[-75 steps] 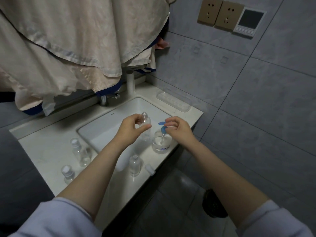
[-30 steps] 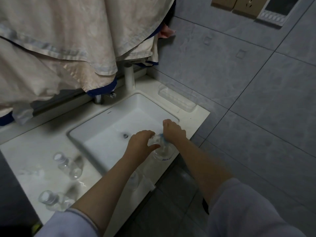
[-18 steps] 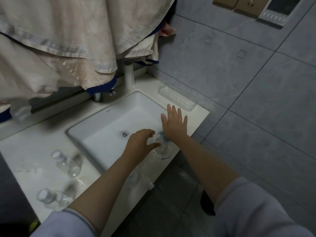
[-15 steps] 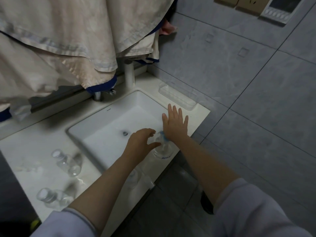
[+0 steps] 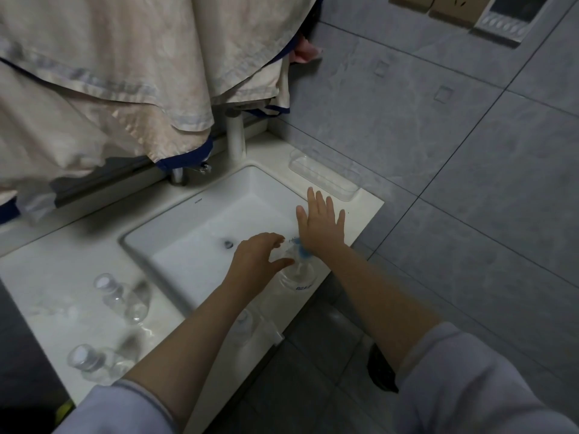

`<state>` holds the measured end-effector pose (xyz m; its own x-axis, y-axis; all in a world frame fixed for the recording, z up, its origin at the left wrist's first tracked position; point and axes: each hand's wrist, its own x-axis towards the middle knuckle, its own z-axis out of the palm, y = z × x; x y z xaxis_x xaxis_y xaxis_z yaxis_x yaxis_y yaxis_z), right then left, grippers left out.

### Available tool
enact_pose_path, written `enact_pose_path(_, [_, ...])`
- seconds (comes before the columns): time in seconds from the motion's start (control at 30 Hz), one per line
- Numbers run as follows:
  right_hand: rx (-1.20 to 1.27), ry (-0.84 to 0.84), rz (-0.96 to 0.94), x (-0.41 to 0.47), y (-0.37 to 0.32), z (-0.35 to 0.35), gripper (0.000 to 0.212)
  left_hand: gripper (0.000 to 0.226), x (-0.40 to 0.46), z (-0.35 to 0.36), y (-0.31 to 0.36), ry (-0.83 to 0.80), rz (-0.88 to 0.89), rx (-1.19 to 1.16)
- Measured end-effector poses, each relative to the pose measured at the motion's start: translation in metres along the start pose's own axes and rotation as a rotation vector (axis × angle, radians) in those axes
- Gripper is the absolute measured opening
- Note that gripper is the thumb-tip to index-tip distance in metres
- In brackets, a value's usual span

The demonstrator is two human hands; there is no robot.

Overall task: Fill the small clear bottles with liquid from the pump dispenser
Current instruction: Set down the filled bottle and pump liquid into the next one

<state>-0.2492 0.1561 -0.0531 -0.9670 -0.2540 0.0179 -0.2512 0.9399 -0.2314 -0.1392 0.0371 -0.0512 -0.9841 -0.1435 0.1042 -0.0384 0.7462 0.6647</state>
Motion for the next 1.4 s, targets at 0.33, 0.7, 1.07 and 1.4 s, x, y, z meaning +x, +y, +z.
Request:
enact_pose_path(0.33, [0.001,-0.02,-0.004,-0.001,0.001,0.012,0.056,0.052,0.005,-0.002,-0.001,-0.027,-0.008,0.017])
enact_pose_path(0.7, [0.005,-0.004,-0.027,-0.001,-0.001,0.007,0.056,0.052,0.002,-0.002,0.002,-0.066,-0.063,-0.09])
enact_pose_path(1.07, [-0.026,0.009,-0.02,0.005,-0.001,0.002,0.059,0.051,0.002,-0.005,0.006,-0.061,-0.056,-0.129])
enact_pose_path(1.4, [0.016,-0.031,-0.001,-0.002,-0.001,0.008,0.055,0.052,0.003,-0.004,0.002,-0.087,-0.049,-0.118])
